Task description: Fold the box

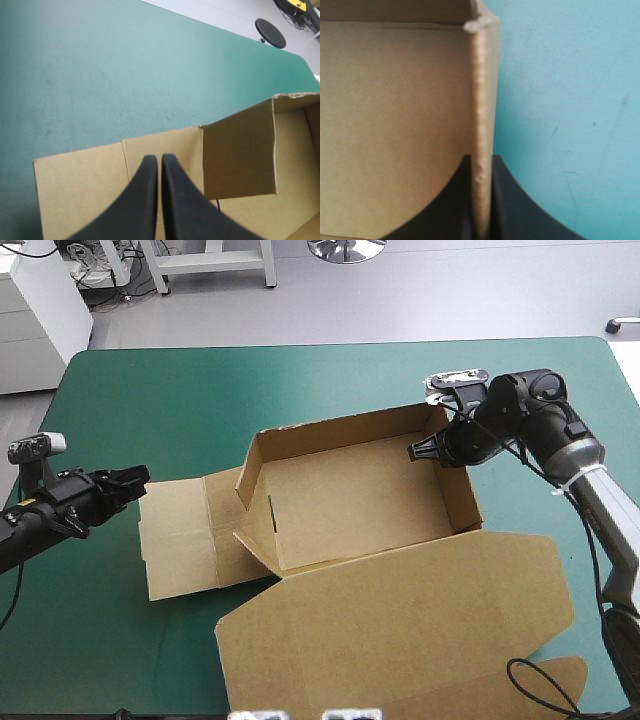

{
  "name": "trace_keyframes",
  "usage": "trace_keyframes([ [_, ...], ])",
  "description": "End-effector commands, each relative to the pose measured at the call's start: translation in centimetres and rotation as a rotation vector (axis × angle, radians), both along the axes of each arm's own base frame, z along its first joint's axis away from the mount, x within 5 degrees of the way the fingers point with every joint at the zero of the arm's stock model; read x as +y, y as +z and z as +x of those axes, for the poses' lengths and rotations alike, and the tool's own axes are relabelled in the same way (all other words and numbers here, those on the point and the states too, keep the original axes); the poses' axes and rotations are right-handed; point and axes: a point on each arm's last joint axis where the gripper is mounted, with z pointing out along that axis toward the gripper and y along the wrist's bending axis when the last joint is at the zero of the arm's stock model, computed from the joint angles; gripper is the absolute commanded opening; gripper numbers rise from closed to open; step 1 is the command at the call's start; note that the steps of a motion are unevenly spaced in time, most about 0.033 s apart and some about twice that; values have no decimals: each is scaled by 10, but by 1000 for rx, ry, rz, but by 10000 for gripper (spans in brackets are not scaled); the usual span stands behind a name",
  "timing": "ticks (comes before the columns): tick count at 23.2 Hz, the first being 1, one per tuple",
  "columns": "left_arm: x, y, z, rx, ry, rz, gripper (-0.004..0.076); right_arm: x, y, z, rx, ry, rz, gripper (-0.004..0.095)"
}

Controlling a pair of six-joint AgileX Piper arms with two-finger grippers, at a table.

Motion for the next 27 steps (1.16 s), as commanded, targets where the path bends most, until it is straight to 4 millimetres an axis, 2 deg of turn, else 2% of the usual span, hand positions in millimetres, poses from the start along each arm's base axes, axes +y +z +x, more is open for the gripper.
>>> trace_keyframes([
  [1,-4,17,0,-80,3,-57,9,-2,20,-1,-67,-24,33,-15],
  [12,-17,17,1,-78,-67,-59,9,13,-21,50,-18,-87,26,-15],
  [14,-24,14,0,-58,-110,-12,9,17,-29,67,-8,-109,10,-15],
  [18,-29,12,0,-51,-140,12,9,19,-36,80,-11,-108,-14,-15],
  [21,-29,12,0,-54,-136,13,9,19,-38,82,-7,-108,-21,1],
  [24,-29,12,0,-54,-136,13,9,17,-39,80,30,-106,-11,180],
  [25,-29,12,0,-54,-136,13,9,13,-40,80,41,-90,-10,294],
  [27,-29,13,0,-54,-136,11,9,9,-39,80,54,-94,-4,440],
])
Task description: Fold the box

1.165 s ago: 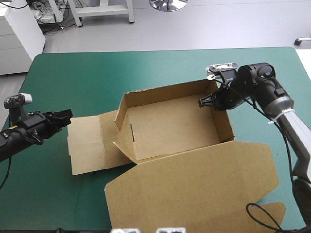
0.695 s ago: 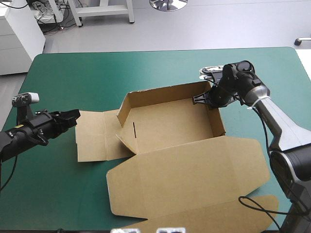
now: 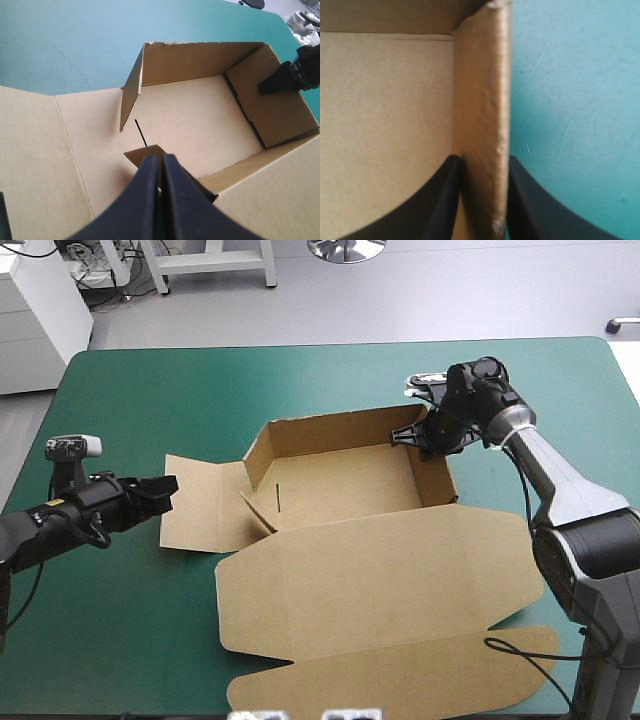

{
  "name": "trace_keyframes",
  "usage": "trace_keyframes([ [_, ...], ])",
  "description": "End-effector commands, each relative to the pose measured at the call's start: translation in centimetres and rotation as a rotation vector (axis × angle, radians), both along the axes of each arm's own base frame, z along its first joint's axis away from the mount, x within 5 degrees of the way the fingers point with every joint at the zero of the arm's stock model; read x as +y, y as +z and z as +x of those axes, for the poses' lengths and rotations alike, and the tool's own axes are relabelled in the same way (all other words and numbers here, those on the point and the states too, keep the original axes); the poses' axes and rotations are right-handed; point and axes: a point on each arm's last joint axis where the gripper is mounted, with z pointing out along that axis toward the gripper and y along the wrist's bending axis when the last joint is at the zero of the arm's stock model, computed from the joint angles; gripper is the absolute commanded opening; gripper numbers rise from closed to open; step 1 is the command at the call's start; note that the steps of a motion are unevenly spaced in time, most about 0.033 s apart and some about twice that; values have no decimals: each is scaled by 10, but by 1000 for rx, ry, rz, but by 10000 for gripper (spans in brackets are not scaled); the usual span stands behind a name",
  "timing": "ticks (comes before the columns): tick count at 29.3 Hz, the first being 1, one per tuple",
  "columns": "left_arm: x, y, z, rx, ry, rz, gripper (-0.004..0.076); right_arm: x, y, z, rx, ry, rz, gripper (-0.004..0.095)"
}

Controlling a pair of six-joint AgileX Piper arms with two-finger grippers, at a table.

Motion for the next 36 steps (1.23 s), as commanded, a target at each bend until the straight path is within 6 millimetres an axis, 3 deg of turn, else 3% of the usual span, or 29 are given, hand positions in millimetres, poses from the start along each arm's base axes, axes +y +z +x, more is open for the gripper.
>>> trace_keyframes([
  [1,-2,16,0,-69,13,-42,9,-12,35,-5,-71,-1,24,519],
  [3,-2,16,0,-70,13,-46,9,-15,46,-6,-61,-2,15,699],
  [4,-2,16,0,-70,13,-46,9,-16,51,-6,-62,0,12,724],
  [11,-2,16,0,-70,13,-46,9,-10,103,-19,-154,18,142,736],
  [15,-2,16,0,-71,13,-50,9,-11,112,-29,-166,22,166,733],
  [24,-2,16,0,-71,13,-50,6,-17,95,-52,-86,52,136,727],
  [36,-2,16,0,-71,13,-48,6,-19,42,-57,81,87,77,720],
])
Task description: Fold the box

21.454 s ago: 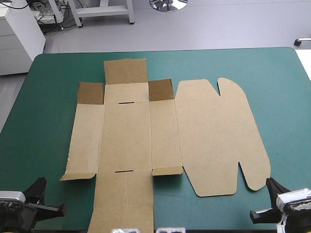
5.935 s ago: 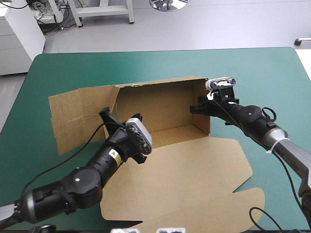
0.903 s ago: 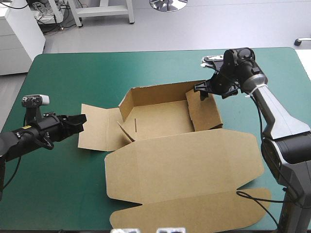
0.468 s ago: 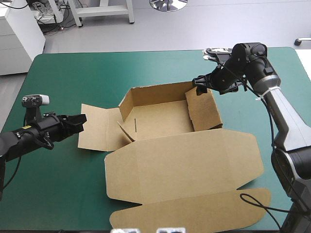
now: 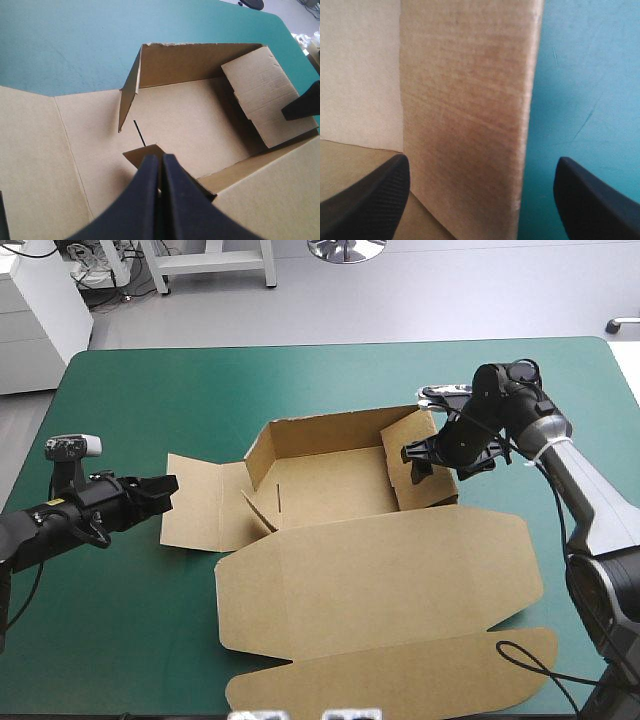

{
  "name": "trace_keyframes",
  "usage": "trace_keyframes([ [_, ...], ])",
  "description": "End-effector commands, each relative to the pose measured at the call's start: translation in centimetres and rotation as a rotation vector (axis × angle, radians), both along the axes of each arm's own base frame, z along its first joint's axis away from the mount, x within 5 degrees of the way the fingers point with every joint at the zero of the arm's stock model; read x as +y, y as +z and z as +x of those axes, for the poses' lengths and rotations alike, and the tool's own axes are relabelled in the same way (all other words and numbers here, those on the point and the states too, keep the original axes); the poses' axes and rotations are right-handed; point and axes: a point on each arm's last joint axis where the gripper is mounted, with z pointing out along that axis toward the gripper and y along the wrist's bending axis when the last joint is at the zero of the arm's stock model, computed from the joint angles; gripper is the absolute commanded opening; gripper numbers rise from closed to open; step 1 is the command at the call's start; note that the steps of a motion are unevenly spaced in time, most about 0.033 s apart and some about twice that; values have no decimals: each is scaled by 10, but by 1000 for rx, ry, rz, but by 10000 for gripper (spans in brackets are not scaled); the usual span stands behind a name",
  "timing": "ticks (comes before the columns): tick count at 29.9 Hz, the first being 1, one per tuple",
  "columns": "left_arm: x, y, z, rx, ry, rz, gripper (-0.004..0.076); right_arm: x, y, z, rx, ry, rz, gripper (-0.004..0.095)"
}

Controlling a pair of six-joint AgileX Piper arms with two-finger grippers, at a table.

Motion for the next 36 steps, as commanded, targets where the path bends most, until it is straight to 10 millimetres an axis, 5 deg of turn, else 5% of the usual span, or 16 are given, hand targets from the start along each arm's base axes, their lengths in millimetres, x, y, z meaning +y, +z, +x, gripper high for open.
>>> trace_keyframes([
  [1,-2,16,0,-70,14,-45,6,-3,15,-7,-29,20,15,717],
  [7,-2,16,0,-70,14,-45,6,-2,7,-3,-16,54,-2,523],
  [15,-2,16,0,-70,14,-43,6,-1,-3,2,-1,99,-14,-14],
  [24,-1,16,1,-75,25,-37,6,-8,13,-4,-77,178,-76,-19],
  [36,6,17,8,-116,107,-23,6,-59,106,-57,-343,79,-27,-19],
])
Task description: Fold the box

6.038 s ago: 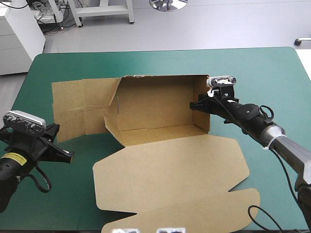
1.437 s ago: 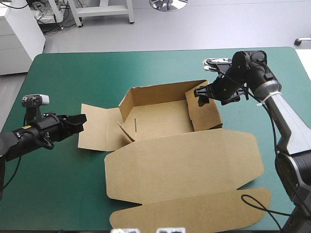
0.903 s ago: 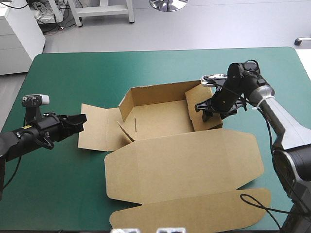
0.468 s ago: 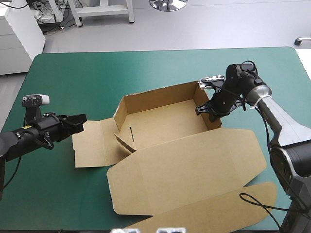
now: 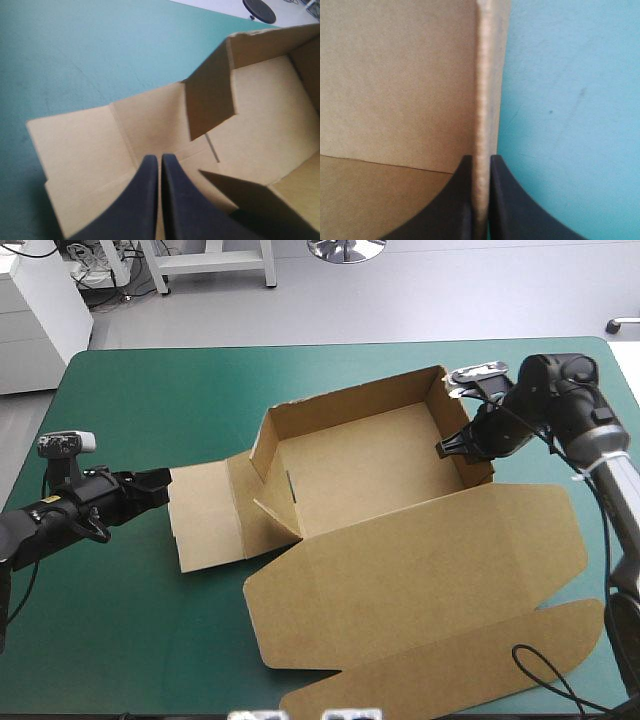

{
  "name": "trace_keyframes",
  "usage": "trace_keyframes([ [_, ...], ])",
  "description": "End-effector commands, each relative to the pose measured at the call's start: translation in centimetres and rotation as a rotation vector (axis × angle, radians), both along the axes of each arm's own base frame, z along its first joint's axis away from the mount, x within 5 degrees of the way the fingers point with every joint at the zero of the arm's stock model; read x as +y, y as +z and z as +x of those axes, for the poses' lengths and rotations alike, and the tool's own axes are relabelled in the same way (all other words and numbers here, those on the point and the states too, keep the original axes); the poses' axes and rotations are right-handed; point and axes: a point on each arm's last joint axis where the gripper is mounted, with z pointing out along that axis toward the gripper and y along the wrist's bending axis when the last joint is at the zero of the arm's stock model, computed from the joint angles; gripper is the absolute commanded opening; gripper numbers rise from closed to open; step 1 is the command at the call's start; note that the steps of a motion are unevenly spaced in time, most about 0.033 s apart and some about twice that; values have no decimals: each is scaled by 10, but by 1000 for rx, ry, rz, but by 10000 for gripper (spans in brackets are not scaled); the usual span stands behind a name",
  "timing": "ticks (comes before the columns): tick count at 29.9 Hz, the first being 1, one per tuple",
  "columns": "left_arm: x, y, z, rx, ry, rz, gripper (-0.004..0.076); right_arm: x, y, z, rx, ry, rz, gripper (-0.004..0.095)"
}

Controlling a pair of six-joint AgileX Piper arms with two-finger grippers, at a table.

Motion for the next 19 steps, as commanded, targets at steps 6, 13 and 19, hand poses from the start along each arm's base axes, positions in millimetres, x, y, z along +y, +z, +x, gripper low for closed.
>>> trace_keyframes([
  [6,11,9,28,-25,58,-64,7,-49,79,-60,-242,-91,71,-19],
  [13,34,3,60,49,76,-95,6,-64,100,-84,-324,-127,122,-19],
  [19,39,-15,79,117,-12,-93,6,-53,106,-87,-335,-62,246,-19],
])
